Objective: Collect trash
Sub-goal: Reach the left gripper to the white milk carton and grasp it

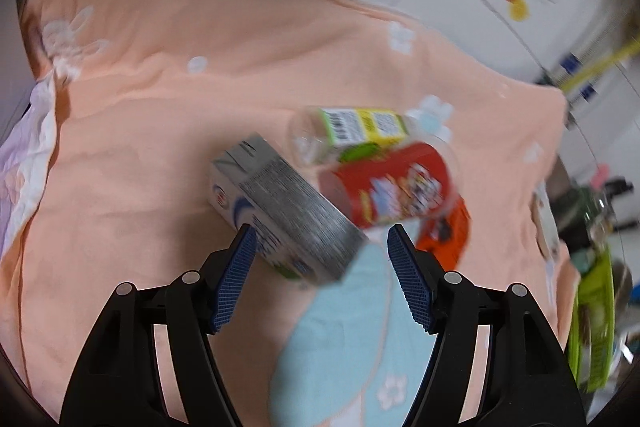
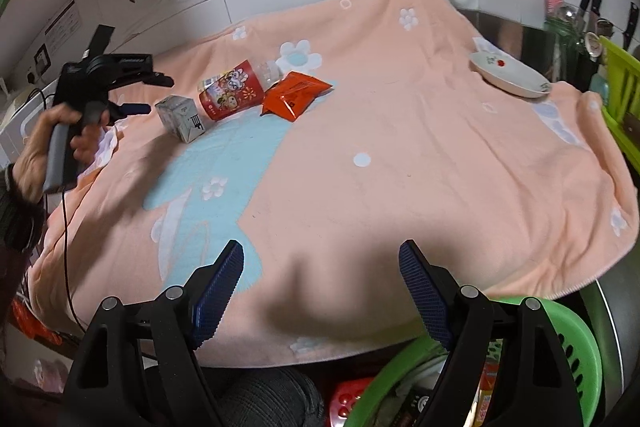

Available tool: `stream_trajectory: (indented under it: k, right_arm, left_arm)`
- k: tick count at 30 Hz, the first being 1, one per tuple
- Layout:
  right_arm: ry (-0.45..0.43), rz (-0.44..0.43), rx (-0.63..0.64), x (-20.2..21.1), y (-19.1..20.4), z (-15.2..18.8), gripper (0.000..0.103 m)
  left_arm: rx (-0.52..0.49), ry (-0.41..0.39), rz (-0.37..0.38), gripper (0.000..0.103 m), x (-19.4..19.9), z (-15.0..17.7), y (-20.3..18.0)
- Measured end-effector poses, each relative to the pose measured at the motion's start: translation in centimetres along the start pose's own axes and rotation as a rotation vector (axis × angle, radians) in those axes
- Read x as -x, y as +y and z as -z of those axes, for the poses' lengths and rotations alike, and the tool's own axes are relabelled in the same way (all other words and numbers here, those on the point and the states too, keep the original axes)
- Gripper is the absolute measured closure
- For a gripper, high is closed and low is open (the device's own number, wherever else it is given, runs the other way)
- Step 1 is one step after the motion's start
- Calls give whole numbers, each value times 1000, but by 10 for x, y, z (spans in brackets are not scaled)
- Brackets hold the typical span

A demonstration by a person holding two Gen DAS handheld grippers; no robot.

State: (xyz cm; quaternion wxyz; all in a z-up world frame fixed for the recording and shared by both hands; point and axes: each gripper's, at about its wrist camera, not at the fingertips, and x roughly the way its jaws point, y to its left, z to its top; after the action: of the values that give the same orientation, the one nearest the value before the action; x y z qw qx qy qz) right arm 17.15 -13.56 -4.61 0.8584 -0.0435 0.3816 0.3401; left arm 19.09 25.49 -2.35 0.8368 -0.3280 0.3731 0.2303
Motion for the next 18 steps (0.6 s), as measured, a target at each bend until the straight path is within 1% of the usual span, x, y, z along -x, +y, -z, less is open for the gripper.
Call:
stream_trajectory:
  k: [5,8,15,18]
  right_arm:
    - [11,-23,3,-14,-2,-6,26]
    - [18,-32,7,-20,-3,-9,26]
    - [34,-54,21,-39,-3,-21,26]
    - [39,-62,24,-45,-2,-25,26]
  left_arm:
    - [82,14,-50,35,-22,-16,10]
    - [123,24,-65,35,-33,-20,15]
    - [157,27,-101,32,-47,-28,13]
    - [154,36,-132,31,-53,-30,10]
